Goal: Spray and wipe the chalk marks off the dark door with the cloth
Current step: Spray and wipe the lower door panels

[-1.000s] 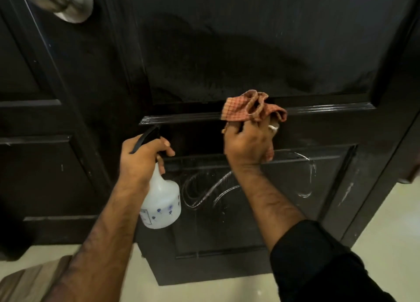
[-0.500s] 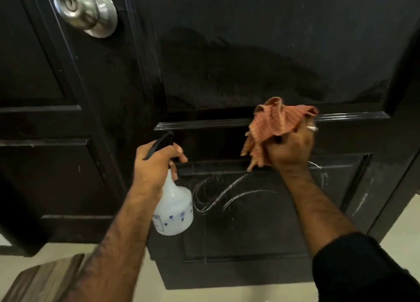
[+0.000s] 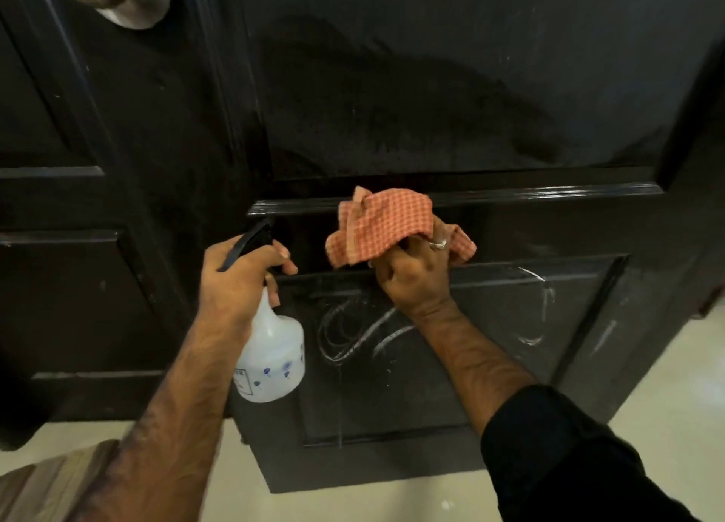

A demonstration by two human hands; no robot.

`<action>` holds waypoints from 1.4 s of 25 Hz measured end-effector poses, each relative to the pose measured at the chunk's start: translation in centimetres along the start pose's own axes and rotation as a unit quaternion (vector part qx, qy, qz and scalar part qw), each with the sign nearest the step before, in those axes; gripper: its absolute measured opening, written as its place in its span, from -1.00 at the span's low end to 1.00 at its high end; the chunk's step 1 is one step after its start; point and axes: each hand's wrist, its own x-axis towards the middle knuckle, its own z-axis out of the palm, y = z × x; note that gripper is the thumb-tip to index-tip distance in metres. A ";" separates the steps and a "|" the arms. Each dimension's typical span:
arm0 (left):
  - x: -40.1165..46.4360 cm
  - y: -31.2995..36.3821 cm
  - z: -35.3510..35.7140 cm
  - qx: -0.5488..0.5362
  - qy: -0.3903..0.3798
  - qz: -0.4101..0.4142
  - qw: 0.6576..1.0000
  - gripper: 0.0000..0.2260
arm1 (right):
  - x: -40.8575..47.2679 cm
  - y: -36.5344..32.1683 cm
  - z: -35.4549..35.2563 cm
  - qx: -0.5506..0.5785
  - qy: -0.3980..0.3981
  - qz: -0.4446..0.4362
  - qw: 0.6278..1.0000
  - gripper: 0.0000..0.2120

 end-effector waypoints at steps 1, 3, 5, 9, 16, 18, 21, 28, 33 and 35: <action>-0.3 -0.3 0.9 0.004 -0.005 0.000 1.000 -0.93 | -0.5 1.7 -0.8 -0.005 -0.012 -0.056 0.998 -0.84; -1.2 -1.0 3.7 0.000 -0.033 0.000 0.999 -0.91 | -2.5 5.5 -3.7 -0.024 -0.032 -0.145 0.989 -0.76; -2.1 -1.4 6.7 -0.010 -0.070 0.000 0.997 -0.90 | -6.0 10.8 -6.8 -0.094 -0.050 -0.129 0.986 -0.71; -3.0 -1.9 11.8 0.007 -0.135 0.000 0.991 -0.92 | -7.5 18.9 -11.9 -0.209 -0.011 0.310 0.927 -0.71; -3.1 -0.8 15.5 0.025 -0.167 0.021 0.985 -0.90 | -7.7 11.3 -8.2 -0.135 -0.081 0.142 0.977 -0.59; -3.4 -1.2 16.7 0.030 -0.174 0.024 0.984 -0.91 | -10.4 16.1 -11.4 -0.205 -0.130 0.058 0.968 -0.56; -4.6 -2.0 18.7 0.040 -0.184 0.002 0.982 -0.91 | -10.2 21.7 -14.0 -0.206 -0.030 0.407 0.890 -0.32; -6.3 -4.2 25.1 0.040 -0.265 -0.016 0.963 -0.90 | -14.5 20.4 -15.1 -0.105 -0.101 0.362 0.921 -0.65; -8.9 -8.5 30.1 0.088 -0.344 -0.061 0.933 -0.85 | -17.0 25.7 -21.9 -0.091 -0.073 0.548 0.829 -0.31; -9.8 -9.9 32.8 0.101 -0.362 -0.078 0.923 -0.80 | -17.7 25.5 -22.6 -0.088 -0.102 0.494 0.859 -0.40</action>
